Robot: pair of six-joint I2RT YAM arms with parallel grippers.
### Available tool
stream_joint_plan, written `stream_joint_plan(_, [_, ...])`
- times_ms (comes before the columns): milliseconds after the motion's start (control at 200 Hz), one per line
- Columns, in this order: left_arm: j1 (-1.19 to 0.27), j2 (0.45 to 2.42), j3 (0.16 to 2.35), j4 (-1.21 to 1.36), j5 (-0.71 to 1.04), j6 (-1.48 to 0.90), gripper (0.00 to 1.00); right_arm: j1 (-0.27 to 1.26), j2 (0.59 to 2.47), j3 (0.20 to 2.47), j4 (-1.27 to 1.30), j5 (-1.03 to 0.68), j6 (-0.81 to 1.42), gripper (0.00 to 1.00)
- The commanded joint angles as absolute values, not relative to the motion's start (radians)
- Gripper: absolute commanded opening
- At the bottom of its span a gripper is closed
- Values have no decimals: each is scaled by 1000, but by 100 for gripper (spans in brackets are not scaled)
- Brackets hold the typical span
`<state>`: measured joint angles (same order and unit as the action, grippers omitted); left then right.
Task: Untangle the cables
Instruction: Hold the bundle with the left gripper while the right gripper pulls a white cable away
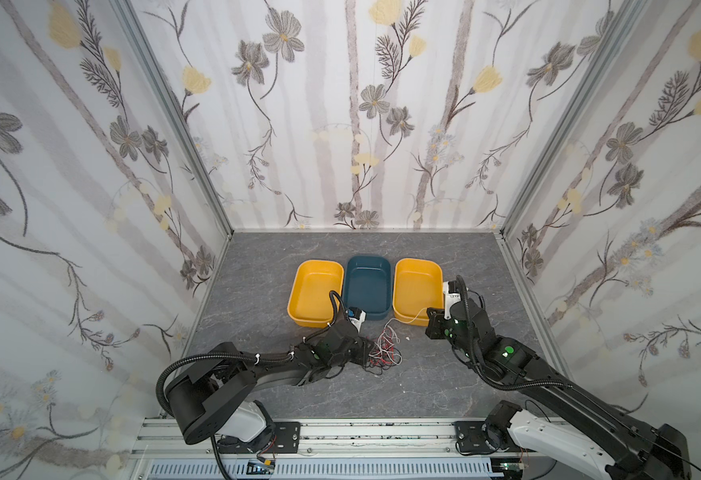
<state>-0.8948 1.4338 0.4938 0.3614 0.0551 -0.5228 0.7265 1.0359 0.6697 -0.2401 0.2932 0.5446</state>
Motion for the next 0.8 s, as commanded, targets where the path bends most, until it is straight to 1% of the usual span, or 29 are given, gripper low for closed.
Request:
stream_joint_plan(0, [-893,1415,484,338,39,-514,24,718,1005,696,-250,339,509,0])
stream_joint_plan(80, [-890,1399,474,327,27,-514,18,702,976,717,-263,349,494,0])
stream_joint_plan(120, [-891,1390,470,320,22,-514,16,693,960,725,-271,351,487,0])
stream_joint_plan(440, [-871,1290,431,246,-28,-511,13,624,872,826,-310,357,449,0])
stream_joint_plan(685, [-837,1201,408,163,-52,-510,13,588,832,858,-339,430,438,0])
stream_joint_plan(795, [-830,1170,408,144,-44,-507,13,584,799,888,-337,422,441,0])
